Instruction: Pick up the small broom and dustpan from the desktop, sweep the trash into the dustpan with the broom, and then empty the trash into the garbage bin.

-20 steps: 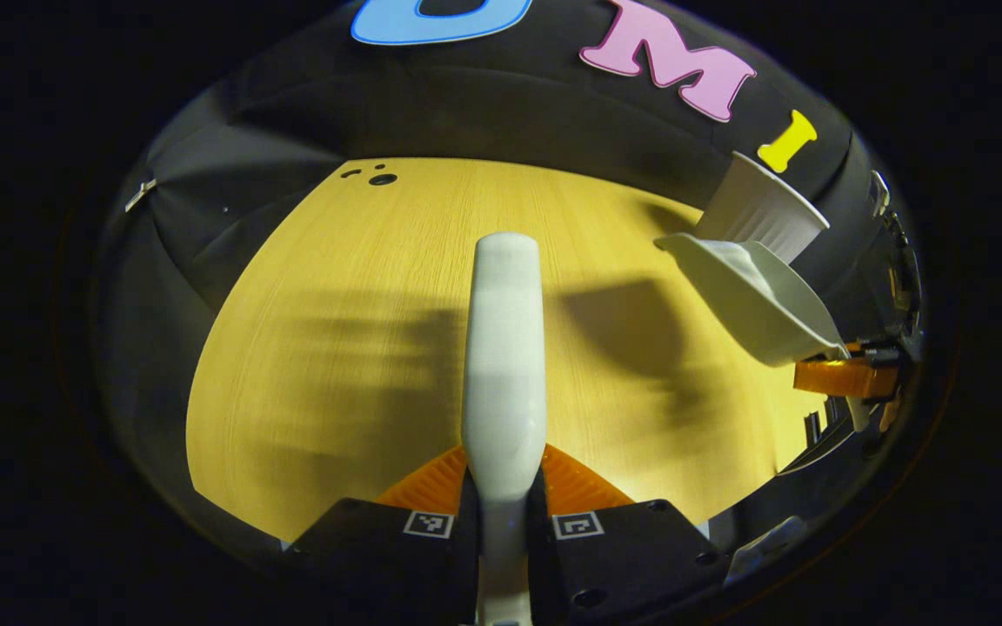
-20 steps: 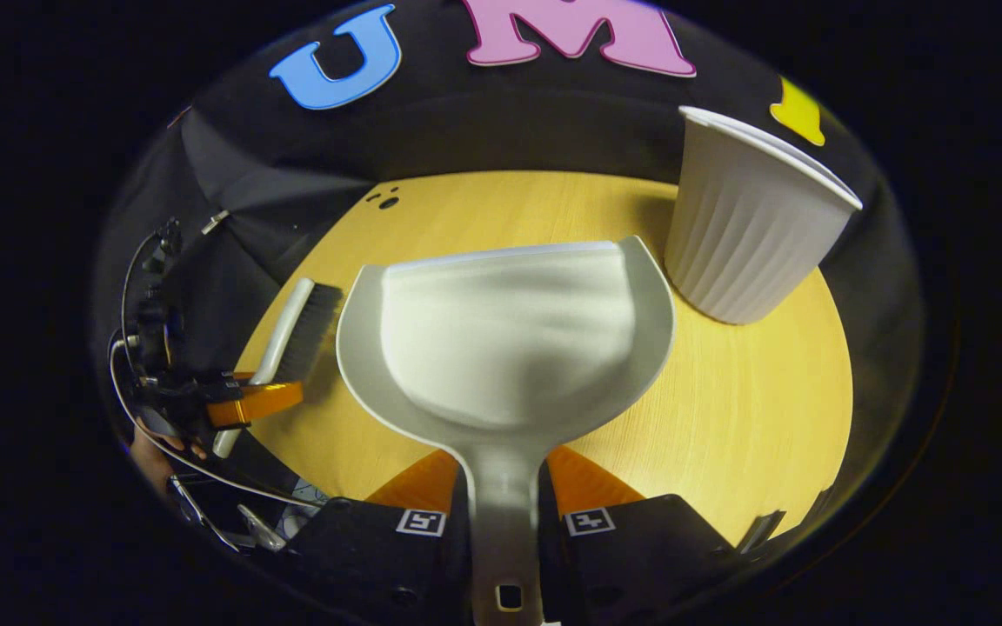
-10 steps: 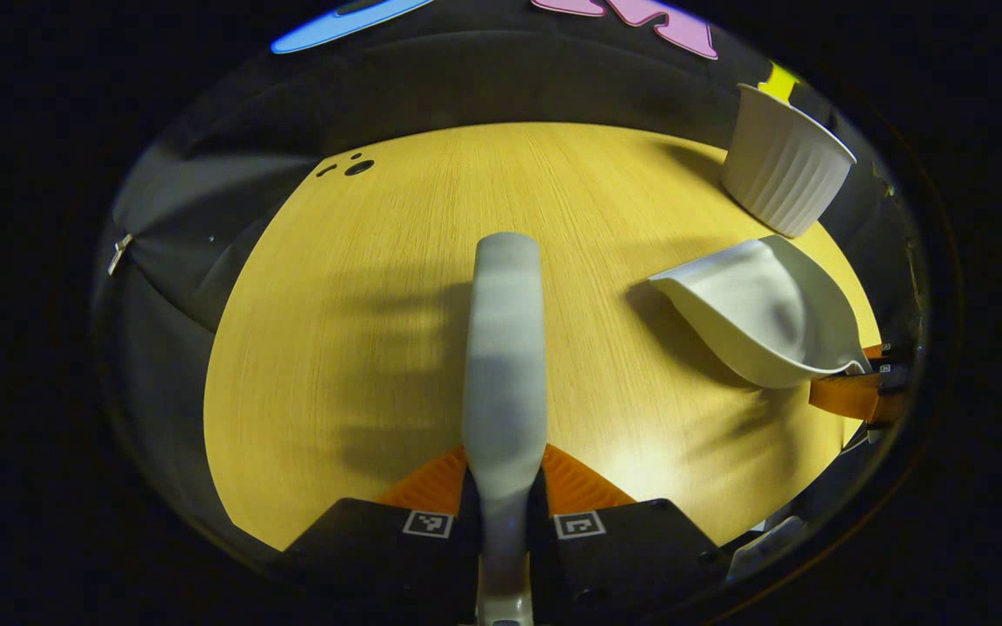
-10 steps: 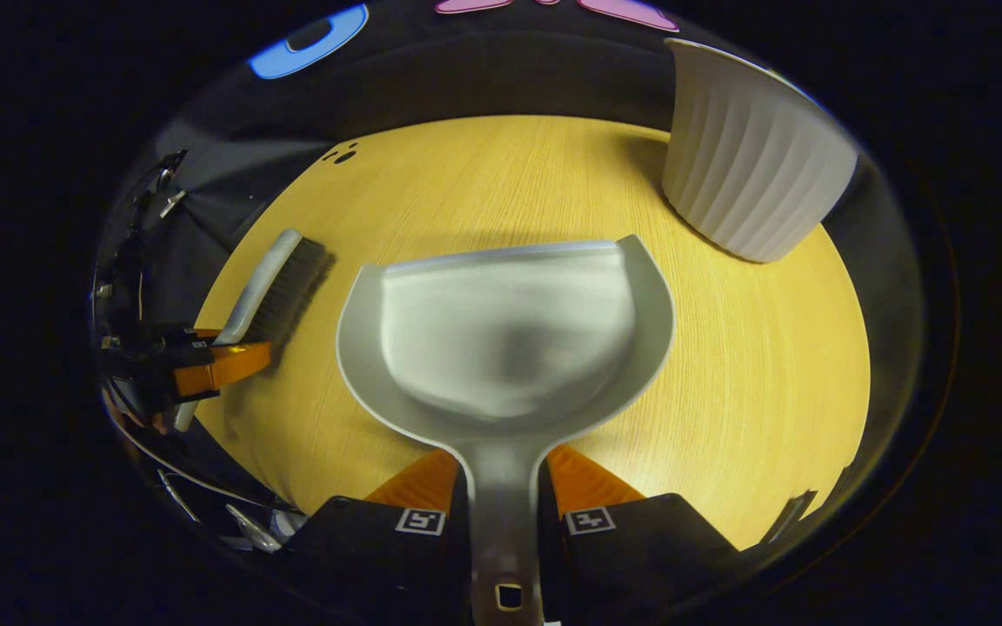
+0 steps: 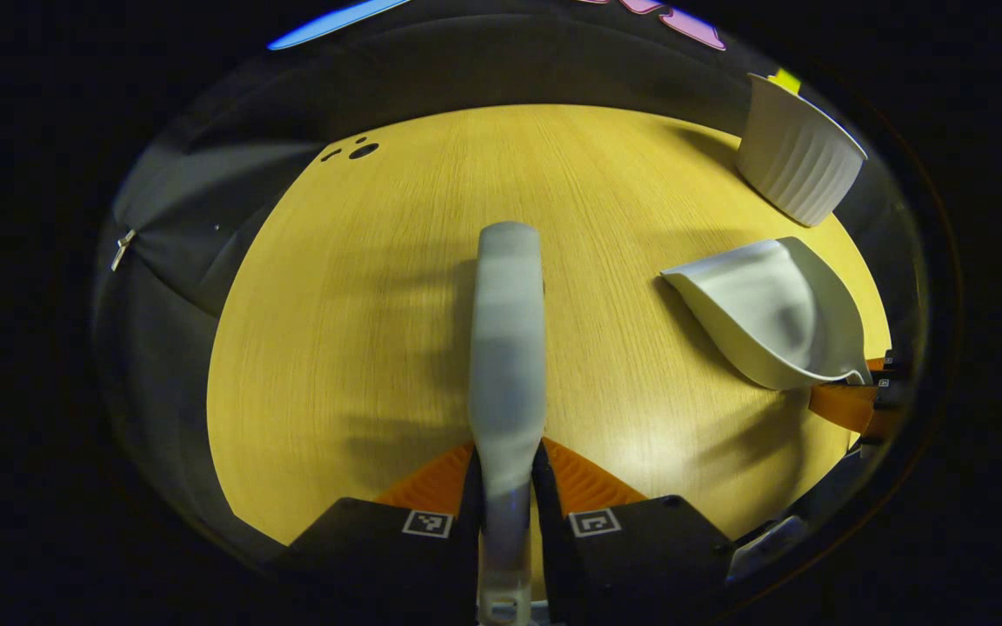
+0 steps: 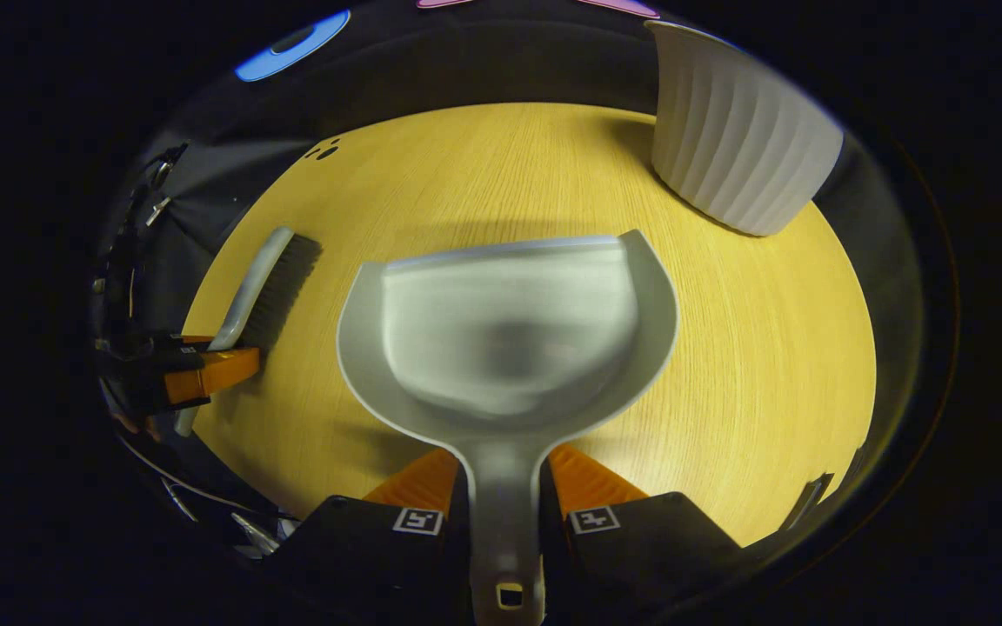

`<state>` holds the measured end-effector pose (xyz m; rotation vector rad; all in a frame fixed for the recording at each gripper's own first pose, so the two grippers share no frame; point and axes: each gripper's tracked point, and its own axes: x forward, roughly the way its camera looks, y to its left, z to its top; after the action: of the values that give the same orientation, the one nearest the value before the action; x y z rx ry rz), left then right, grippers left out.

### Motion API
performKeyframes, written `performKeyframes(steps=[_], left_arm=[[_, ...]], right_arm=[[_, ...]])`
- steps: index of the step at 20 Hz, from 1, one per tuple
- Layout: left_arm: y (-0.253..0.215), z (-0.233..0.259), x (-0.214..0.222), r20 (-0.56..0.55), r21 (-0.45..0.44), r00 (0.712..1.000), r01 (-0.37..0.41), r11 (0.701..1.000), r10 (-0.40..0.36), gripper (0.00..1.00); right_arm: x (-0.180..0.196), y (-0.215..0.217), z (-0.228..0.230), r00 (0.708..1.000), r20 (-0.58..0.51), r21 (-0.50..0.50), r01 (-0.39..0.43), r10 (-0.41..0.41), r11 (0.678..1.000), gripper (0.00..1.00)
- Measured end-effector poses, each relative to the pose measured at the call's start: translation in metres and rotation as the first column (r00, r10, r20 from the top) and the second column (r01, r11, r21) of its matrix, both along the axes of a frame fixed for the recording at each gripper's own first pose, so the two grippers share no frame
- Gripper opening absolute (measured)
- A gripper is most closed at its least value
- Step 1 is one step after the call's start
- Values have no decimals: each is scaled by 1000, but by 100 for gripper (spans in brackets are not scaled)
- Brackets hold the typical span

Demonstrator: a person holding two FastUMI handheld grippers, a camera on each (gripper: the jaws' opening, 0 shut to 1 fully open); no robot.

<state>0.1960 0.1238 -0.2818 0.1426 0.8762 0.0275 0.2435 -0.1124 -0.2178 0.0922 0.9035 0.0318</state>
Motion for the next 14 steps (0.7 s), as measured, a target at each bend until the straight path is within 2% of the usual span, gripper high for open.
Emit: performKeyframes(steps=[1, 3, 5, 6, 7, 10, 14], left_arm=[[-4, 1, 0, 8, -12, 1000, 4, 1000, -4, 36], [-9, 9, 0, 36, -50, 999, 17, 999, -15, 68], [-12, 22, -3, 73, -68, 997, 21, 997, -16, 100], [-13, 32, -7, 93, -64, 995, 24, 998, -18, 95], [-14, 41, -12, 116, -54, 993, 29, 998, -23, 95], [-17, 81, -31, 252, -54, 968, 31, 998, -17, 95], [-24, 152, -65, 472, -120, 881, 34, 992, 27, 96]], right_arm=[[1, 2, 1, 1000, 9, 4, 0, 0, 1000, 47], [-1, 8, 5, 1000, 19, 19, -10, 9, 1000, 53], [-2, 8, 14, 999, 49, 10, -10, 10, 1000, 70], [-2, 6, 20, 997, 72, 1, -5, 5, 1000, 84], [-2, 5, 29, 995, 96, -1, 7, -7, 1000, 100], [-10, 4, 72, 979, 199, 10, 34, -35, 999, 99], [-28, -2, 138, 916, 400, -36, 59, -40, 998, 99]])
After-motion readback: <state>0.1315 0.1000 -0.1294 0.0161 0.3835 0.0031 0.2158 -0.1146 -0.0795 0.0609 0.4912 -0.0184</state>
